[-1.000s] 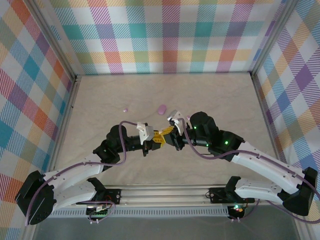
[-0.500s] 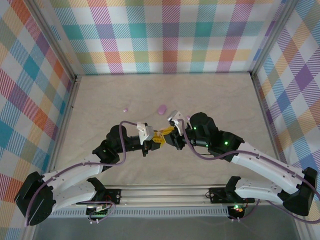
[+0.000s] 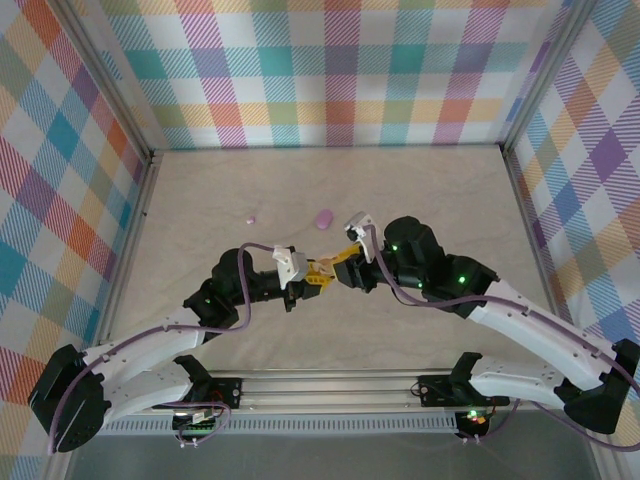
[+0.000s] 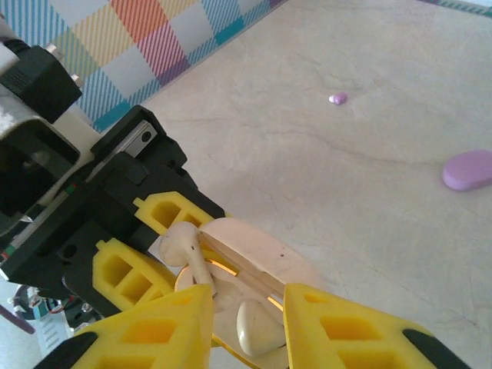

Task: Insert wireless bluetooth earbuds into charging case

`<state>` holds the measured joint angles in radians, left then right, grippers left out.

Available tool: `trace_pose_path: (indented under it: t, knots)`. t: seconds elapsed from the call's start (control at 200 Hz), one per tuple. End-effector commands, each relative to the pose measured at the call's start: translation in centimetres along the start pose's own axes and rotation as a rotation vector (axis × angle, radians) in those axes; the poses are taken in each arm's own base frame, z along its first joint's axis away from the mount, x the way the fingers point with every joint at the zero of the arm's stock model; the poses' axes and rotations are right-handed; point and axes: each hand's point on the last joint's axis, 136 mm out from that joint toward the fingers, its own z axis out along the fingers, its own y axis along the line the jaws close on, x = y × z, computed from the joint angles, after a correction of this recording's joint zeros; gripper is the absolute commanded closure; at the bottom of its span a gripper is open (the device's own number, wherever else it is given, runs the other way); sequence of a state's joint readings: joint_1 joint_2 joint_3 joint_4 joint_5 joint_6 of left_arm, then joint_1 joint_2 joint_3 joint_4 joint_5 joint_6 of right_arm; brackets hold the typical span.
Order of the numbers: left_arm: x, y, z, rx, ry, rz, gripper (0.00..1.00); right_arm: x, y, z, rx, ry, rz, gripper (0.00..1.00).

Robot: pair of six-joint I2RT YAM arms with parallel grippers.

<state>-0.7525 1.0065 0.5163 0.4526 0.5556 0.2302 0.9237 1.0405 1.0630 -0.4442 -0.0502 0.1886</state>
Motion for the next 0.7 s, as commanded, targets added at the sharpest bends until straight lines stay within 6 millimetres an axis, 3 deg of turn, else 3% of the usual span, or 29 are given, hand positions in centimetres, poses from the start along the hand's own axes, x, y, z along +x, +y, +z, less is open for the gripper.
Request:
trace_pose_path:
  t: [0.0,0.255,0.47,0.695]
  knots:
    - [-1.2,0.1,0.4,0.003,-0.021,0.046,1.0,-0.7,0.9,-0.9,-0.045,0.014,0.06,0.69]
    - [-0.7,0.0,0.6,0.02,-0.024,0.04,1.0,-1.4,1.9,-1.5,-0.129,0.066,0.105,0.71]
    - [-0.3,-0.2,0.2,0.027,-0.022,0.051,1.0,-3.1,2.1,-2.5,-0.262,0.161,0.183,0.75]
    - [-0.3,-0.2,0.5,0.055,-0.006,0.034,1.0,-1.0,2.4,-1.4,-0.288,0.235,0.196,0.83]
